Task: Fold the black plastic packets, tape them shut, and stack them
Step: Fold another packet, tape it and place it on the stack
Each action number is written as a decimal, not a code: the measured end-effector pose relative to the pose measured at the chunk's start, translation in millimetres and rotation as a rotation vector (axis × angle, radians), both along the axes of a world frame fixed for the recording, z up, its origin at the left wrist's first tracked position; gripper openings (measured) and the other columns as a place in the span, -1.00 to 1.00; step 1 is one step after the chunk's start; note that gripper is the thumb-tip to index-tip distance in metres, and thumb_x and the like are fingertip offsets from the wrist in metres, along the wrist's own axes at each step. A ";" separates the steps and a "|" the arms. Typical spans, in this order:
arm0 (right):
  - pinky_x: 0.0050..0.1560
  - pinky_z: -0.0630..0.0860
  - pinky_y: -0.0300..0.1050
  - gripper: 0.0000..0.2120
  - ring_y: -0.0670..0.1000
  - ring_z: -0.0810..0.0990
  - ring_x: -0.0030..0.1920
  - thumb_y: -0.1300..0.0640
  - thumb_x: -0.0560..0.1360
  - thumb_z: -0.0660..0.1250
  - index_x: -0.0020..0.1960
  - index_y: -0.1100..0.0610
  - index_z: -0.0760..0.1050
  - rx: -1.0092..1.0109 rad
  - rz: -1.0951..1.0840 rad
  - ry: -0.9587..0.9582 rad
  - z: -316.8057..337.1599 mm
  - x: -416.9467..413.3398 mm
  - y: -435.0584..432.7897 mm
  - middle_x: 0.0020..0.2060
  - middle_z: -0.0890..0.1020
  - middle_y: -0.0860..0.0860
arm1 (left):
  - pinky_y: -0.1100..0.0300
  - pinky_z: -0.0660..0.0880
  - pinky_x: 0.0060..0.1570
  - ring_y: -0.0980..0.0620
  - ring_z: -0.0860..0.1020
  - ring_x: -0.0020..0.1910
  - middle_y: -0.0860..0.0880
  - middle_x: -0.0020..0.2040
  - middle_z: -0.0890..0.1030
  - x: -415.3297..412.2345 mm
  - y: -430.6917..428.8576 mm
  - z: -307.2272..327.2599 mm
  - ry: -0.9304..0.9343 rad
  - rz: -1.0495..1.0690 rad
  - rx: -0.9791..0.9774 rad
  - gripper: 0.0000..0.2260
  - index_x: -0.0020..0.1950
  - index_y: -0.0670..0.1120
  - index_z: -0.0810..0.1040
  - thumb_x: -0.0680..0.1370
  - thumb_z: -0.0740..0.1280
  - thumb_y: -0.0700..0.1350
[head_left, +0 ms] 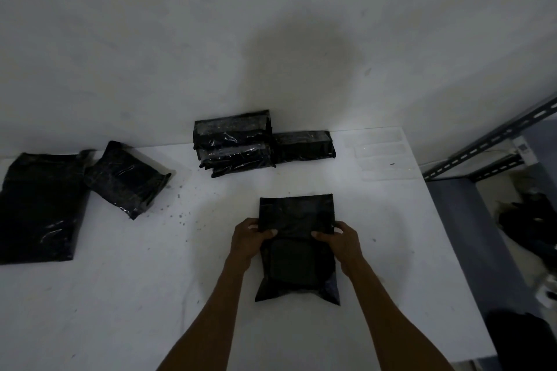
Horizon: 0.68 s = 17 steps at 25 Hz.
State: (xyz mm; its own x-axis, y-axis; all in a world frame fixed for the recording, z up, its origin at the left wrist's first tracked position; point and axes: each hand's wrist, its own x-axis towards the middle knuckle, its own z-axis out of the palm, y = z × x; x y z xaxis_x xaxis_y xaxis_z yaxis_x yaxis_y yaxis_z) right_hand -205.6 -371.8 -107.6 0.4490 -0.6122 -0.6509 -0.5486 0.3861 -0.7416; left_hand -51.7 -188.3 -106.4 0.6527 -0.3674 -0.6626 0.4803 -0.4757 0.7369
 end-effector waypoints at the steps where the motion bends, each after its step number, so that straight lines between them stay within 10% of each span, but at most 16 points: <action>1: -0.08 0.63 -0.16 -0.42 0.04 0.66 -0.02 0.21 0.24 0.65 0.21 0.15 0.53 0.012 -0.007 -0.024 -0.3 0.0 -0.8 0.04 0.65 0.08 | 0.15 0.57 0.06 0.00 0.59 0.03 -0.05 0.06 0.60 -0.3 -1.0 -0.2 0.008 0.005 -0.027 -0.57 0.15 -0.11 0.54 0.36 0.60 -0.16; 10: 0.09 0.62 -0.01 -0.32 0.08 0.64 0.07 0.15 0.18 0.69 0.25 0.09 0.53 0.047 0.099 -0.066 -3.6 -5.2 -0.1 0.11 0.65 0.06 | 0.03 0.57 0.17 -0.07 0.61 0.12 -0.10 0.16 0.62 -6.8 1.3 -6.9 0.121 0.052 -0.182 -0.39 0.28 -0.15 0.52 0.28 0.64 -0.22; 17: -0.18 0.63 -0.18 -0.43 0.03 0.64 -0.04 0.27 0.21 0.66 0.15 0.09 0.54 0.066 -0.014 -0.055 5.4 1.2 1.7 0.01 0.65 0.05 | 0.14 0.59 0.04 -0.02 0.63 0.04 -0.09 0.07 0.66 -7.1 -4.6 -4.9 0.064 0.105 -0.118 -0.50 0.18 -0.18 0.59 0.28 0.63 -0.25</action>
State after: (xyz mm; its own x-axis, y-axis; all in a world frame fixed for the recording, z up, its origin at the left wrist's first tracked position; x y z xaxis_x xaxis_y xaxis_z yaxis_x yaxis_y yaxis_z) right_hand -204.4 -370.0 -102.2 0.4770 -0.5750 -0.6647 -0.5019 0.4426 -0.7431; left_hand -58.8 -192.8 -111.3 0.6495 -0.3770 -0.6603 0.5704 -0.3327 0.7510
